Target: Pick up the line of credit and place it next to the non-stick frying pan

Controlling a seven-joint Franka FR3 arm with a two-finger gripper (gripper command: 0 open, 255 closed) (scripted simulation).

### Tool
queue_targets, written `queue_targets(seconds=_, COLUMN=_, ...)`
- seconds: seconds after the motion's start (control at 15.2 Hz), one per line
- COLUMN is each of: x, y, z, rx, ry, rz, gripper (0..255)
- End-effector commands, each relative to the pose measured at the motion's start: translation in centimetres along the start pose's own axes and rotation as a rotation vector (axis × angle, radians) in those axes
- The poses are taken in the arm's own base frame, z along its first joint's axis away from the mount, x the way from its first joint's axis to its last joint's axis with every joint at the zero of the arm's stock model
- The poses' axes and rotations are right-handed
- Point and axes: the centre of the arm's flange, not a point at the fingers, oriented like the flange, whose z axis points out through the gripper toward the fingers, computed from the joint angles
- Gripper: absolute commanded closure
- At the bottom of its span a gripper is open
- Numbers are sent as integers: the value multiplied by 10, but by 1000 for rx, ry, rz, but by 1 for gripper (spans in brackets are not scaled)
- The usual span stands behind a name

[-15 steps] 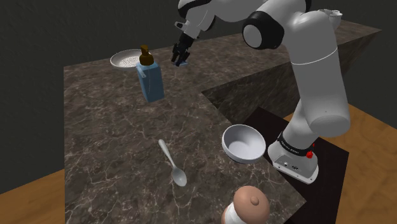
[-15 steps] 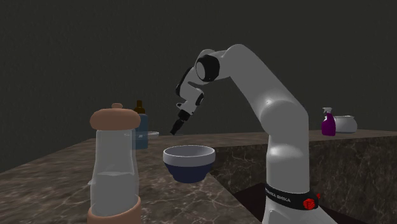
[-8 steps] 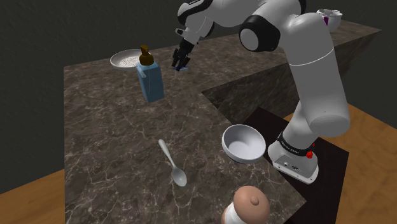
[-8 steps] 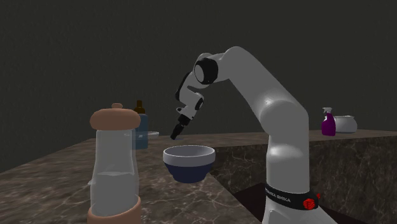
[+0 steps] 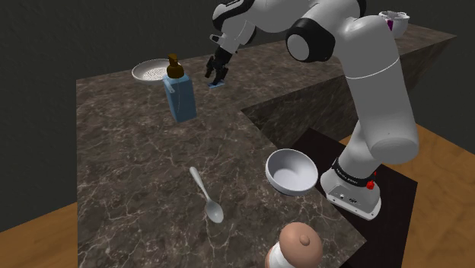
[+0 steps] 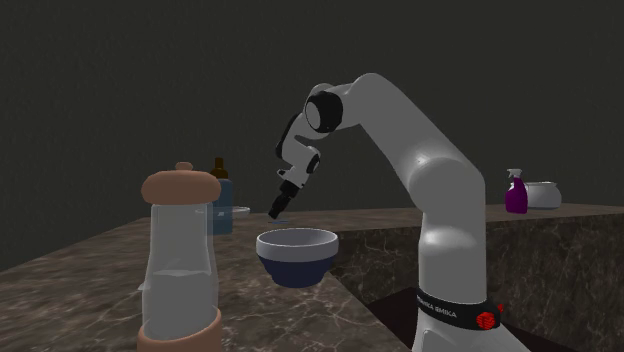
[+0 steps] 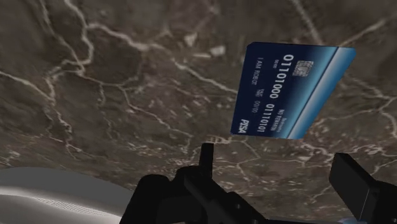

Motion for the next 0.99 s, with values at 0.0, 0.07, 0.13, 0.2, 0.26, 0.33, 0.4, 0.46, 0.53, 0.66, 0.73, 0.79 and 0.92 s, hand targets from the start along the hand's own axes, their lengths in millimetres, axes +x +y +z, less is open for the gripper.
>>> queue_targets(seconds=0.0, x=0, y=0, z=0, rx=0, ry=0, rz=0, gripper=0)
queue_targets(seconds=0.07, x=0, y=0, z=0, rx=0, ry=0, rz=0, gripper=0)
queue_targets(seconds=0.13, x=0, y=0, z=0, rx=0, ry=0, rz=0, gripper=0)
queue_targets(seconds=0.2, x=0, y=0, z=0, rx=0, ry=0, rz=0, gripper=0)
queue_targets(seconds=0.26, x=0, y=0, z=-13, rx=0, ry=0, rz=0, gripper=0)
queue_targets(seconds=0.33, x=0, y=0, z=-26, rx=0, ry=0, rz=0, gripper=0)
queue_targets(seconds=0.4, x=0, y=0, z=-40, rx=0, ry=0, rz=0, gripper=0)
queue_targets(seconds=0.46, x=0, y=0, z=-50, rx=0, ry=0, rz=0, gripper=0)
queue_targets(seconds=0.53, x=0, y=0, z=-50, rx=0, ry=0, rz=0, gripper=0)
queue_targets(seconds=0.66, x=0, y=0, z=-50, rx=0, ry=0, rz=0, gripper=0)
queue_targets(seconds=0.73, x=0, y=0, z=-50, rx=0, ry=0, rz=0, gripper=0)
queue_targets(seconds=0.79, x=0, y=0, z=-50, rx=0, ry=0, rz=0, gripper=0)
queue_targets(seconds=0.92, x=0, y=0, z=-50, rx=0, ry=0, rz=0, gripper=0)
